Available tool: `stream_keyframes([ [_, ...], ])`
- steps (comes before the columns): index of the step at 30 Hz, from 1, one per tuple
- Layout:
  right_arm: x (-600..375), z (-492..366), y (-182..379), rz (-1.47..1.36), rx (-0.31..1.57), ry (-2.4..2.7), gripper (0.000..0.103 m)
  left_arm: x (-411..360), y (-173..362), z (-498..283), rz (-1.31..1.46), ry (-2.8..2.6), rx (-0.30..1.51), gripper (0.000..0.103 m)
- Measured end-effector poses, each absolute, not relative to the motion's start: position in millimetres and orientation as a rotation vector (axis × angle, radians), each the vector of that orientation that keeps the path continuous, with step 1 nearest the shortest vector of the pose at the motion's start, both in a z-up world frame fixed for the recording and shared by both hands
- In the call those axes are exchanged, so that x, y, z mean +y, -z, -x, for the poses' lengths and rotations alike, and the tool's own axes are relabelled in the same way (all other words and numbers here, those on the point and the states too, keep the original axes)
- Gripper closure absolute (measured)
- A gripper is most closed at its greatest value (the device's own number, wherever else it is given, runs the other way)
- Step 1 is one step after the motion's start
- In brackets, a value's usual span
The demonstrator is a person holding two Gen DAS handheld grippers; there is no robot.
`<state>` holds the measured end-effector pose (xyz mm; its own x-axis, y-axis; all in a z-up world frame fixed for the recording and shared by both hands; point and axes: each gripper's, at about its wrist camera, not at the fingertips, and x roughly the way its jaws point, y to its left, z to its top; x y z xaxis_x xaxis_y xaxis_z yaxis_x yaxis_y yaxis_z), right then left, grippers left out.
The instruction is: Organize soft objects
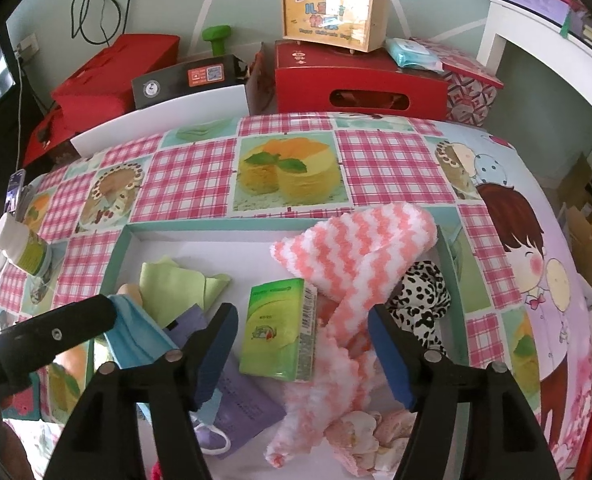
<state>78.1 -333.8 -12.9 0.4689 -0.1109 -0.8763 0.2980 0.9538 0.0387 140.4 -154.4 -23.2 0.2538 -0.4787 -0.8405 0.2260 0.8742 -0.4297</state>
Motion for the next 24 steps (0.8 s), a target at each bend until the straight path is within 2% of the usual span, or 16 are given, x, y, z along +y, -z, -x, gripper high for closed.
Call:
stream_keyframes([
  [5,-333,-78,13,-0.193,1.055,0.258,0.031,-142,21,-145,0.221,0.422,1.190,0.021],
  [10,-333,-78,13,-0.190,1.057,0.266,0.028,-132,21,-149,0.242,0.387,1.167,0.017],
  [12,-334,-77,13,-0.190,1.055,0.271,0.027,-129,21,-150,0.243,0.372,1.159,0.010],
  [24,-336,-77,10,-0.193,1.046,0.285,0.027,-116,26,-155,0.183,0.242,1.115,0.008],
])
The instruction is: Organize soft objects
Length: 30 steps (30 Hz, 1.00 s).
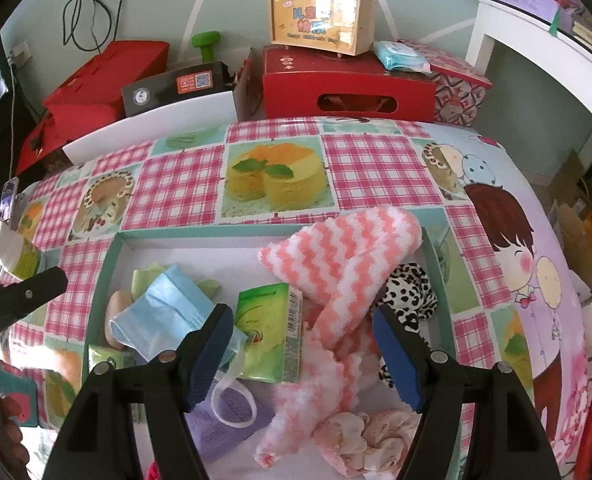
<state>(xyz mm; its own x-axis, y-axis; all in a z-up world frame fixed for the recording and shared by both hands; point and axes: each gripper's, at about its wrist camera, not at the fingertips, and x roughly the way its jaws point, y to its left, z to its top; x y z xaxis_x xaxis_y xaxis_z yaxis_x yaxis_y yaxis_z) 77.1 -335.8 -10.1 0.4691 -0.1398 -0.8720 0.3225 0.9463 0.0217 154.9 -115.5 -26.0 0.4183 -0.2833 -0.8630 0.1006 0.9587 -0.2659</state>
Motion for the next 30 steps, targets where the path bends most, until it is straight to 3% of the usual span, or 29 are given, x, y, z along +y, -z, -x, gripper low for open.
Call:
stream_keyframes([
  [2,-332,-79,10,-0.184,1.045,0.268,0.023,-114,28,-156,0.164,0.219,1.117,0.008],
  [5,-327,-80,10,-0.162,1.036,0.261,0.000,-111,30,-157,0.137,0.188,1.114,0.008],
  [30,-303,-77,0,-0.095,1.023,0.225,0.000,-104,17,-135,0.038,0.143,1.056,0.008],
])
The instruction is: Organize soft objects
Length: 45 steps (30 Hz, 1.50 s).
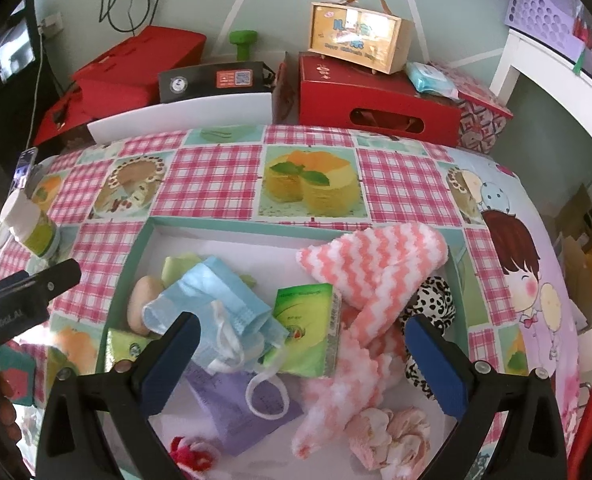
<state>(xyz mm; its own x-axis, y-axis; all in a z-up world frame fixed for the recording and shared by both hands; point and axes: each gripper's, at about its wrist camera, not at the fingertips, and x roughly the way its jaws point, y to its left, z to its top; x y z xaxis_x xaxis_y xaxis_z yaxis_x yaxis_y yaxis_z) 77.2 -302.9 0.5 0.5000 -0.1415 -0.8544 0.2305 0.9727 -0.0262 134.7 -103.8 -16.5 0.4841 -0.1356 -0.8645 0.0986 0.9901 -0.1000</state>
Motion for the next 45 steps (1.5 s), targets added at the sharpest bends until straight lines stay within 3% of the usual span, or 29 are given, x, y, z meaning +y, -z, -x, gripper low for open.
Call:
stream_keyframes([
  [13,-279,-21,-2,-0.077,1.062,0.203,0.000,-72,11,-79,0.009,0.135,1.079,0.008],
  [28,-257,37,-12,-0.073,1.069,0.188,0.000,-53,-12,-9,-0.056,0.128,0.987,0.008],
  [45,-239,65,-9,-0.091,1.082,0.177,0.000,-33,7,27,-0.092,0.081,1.019,0.008],
])
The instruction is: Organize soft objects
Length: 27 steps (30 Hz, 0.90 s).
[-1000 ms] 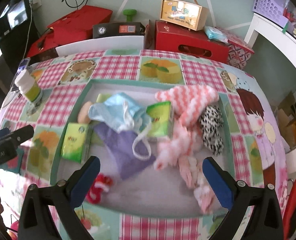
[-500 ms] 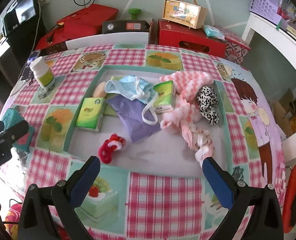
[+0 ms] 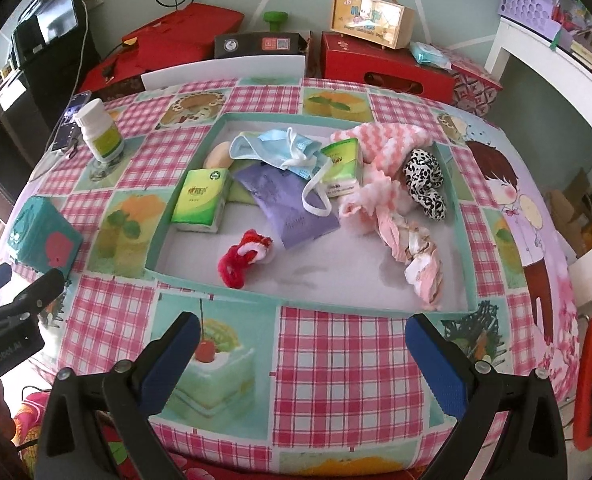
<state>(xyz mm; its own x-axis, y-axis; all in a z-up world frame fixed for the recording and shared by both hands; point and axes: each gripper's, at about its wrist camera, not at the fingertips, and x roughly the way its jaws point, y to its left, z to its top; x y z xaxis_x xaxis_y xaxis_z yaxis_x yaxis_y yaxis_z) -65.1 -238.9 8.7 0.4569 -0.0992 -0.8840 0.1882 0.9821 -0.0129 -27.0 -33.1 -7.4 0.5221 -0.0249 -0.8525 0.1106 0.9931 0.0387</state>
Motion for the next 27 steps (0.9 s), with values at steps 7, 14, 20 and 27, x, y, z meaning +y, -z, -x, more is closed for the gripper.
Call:
stream_keyframes([
  [7,-237.6,65.2,-8.2,-0.084,1.084,0.180,0.000,-30.6,6.3,28.6,-0.091,0.078,1.014,0.008],
  [14,-237.4,65.4,-8.1,-0.081,1.089,0.183,0.000,-34.4,4.2,30.9,-0.111,0.082,1.007,0.008],
  [20,-236.7,65.2,-7.5,-0.076,1.093,0.181,0.000,-35.9,3.7,32.8,-0.114,0.088,1.005,0.008],
  [27,-235.1,65.4,-7.2,-0.068,1.098,0.181,0.000,-37.1,2.0,34.0,-0.117,0.099,1.003,0.008],
])
